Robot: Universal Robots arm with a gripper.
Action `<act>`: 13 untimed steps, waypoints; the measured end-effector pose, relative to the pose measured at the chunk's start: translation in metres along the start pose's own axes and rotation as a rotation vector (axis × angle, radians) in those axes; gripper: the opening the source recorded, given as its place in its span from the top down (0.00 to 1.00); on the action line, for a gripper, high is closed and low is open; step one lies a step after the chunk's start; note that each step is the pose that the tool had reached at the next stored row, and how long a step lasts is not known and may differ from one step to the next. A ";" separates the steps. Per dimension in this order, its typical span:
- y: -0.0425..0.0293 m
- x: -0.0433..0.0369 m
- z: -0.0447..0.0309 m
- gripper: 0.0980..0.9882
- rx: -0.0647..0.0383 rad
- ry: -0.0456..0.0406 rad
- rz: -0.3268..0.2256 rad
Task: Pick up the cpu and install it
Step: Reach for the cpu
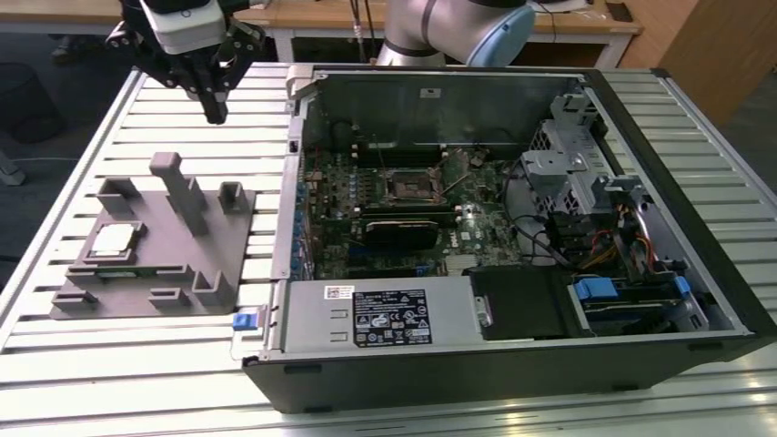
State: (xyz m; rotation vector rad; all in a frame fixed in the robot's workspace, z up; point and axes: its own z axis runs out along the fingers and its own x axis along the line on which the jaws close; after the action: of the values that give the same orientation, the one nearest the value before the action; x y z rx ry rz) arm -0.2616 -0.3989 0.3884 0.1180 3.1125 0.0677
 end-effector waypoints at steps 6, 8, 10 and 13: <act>-0.0006 0.0073 -0.0001 0.99 0.000 0.0000 0.000; -0.0008 0.0099 -0.0001 0.99 0.000 0.0000 0.000; -0.0010 0.0124 -0.0002 0.99 0.000 0.0000 0.000; -0.0013 0.0167 -0.0002 0.99 0.000 0.0001 0.000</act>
State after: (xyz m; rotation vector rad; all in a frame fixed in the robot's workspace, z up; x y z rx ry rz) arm -0.2784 -0.3989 0.3882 0.1180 3.1125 0.0676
